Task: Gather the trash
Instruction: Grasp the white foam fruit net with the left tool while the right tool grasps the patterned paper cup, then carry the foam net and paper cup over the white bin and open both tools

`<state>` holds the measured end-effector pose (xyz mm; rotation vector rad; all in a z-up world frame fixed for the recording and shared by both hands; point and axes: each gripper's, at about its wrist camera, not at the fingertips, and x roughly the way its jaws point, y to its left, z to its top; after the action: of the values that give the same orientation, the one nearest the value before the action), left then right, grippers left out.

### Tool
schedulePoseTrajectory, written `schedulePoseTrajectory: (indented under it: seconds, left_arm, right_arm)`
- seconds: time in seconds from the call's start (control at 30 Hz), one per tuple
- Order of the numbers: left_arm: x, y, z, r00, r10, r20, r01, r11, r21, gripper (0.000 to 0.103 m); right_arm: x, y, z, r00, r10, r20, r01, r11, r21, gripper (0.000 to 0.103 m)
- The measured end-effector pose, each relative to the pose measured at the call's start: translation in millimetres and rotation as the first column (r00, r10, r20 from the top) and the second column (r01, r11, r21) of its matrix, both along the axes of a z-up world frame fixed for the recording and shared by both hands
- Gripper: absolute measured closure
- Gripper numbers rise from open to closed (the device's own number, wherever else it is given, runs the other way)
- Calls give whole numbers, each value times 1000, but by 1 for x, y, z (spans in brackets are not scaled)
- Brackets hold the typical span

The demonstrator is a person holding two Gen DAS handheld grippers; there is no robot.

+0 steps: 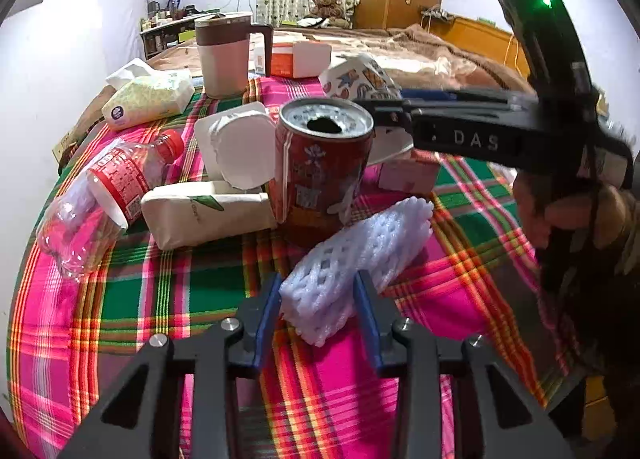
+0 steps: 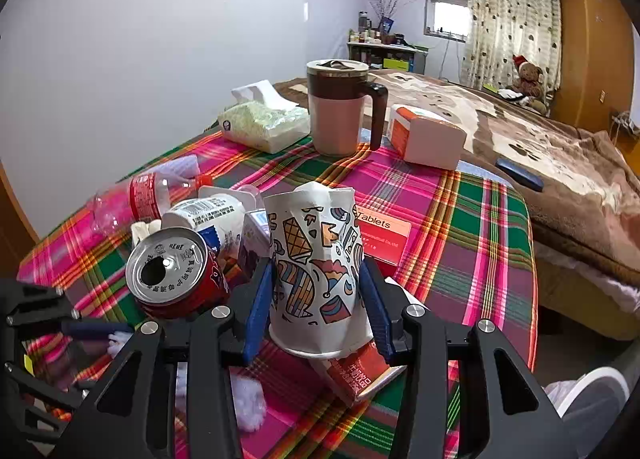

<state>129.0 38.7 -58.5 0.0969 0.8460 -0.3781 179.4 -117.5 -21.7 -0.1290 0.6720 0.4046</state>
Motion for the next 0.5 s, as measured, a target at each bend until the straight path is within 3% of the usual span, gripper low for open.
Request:
schedulePoseTrajectory:
  seconds: [0.5]
  left_arm:
    - [-26, -1, 7, 1000, 3, -9, -4, 996, -85, 69]
  right_arm:
    - [-19, -23, 13, 998, -50, 28, 47, 995, 92, 58]
